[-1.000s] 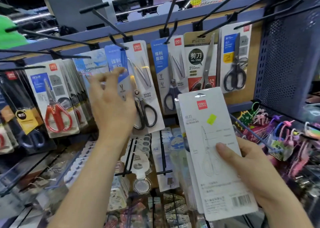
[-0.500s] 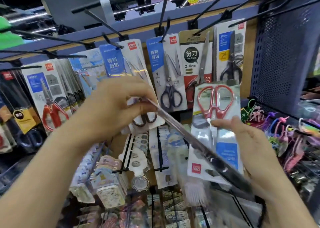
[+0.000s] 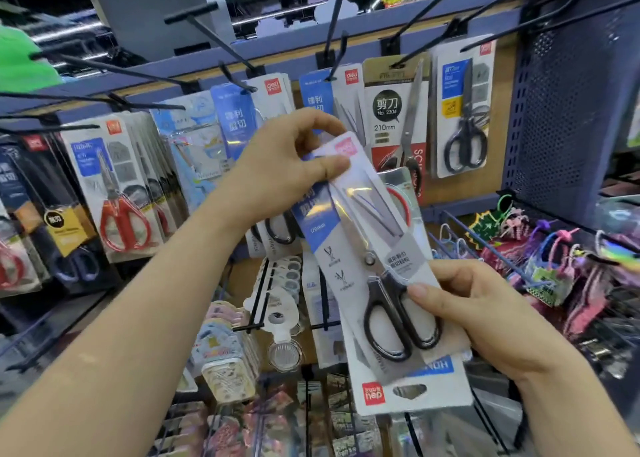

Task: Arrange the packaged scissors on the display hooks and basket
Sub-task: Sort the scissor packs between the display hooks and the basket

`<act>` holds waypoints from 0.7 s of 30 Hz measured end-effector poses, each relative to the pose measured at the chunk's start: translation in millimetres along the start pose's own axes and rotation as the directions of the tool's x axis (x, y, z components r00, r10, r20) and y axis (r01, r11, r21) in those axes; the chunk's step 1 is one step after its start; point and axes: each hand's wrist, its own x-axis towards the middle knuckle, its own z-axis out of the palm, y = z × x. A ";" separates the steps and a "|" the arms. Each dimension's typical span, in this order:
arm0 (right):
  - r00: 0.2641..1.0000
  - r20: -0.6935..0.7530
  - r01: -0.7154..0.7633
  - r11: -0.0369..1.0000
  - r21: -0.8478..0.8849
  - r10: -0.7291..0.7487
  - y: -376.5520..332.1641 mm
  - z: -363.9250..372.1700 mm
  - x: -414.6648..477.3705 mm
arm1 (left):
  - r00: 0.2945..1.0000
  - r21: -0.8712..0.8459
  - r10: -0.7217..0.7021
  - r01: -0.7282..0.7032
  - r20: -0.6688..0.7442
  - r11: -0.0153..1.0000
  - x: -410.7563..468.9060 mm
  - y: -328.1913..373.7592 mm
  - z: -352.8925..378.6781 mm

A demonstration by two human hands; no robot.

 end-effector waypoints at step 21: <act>0.944 -0.122 0.267 0.929 -0.258 -0.305 -32.9 68.2 37.7 | 0.747 -0.558 -0.312 -0.095 -0.587 0.824 -5.9 9.7 -42.4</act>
